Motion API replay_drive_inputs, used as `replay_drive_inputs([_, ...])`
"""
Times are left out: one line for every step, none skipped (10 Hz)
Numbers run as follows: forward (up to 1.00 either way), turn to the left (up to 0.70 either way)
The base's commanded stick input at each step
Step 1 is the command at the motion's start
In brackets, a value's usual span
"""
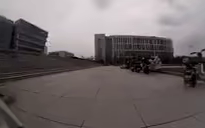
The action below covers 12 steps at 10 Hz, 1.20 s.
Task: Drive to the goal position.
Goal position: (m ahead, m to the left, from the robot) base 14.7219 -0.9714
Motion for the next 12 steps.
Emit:
replay_drive_inputs([0.0,-0.45])
replay_drive_inputs([0.0,-0.45])
replay_drive_inputs([0.0,-0.45])
replay_drive_inputs([0.0,-0.45])
replay_drive_inputs([0.0,-0.36])
replay_drive_inputs([0.0,0.38])
replay_drive_inputs([0.0,0.45])
replay_drive_inputs([0.0,0.45])
replay_drive_inputs([0.0,0.45])
replay_drive_inputs([0.0,0.45])
replay_drive_inputs([0.0,0.45])
replay_drive_inputs([0.0,0.45])
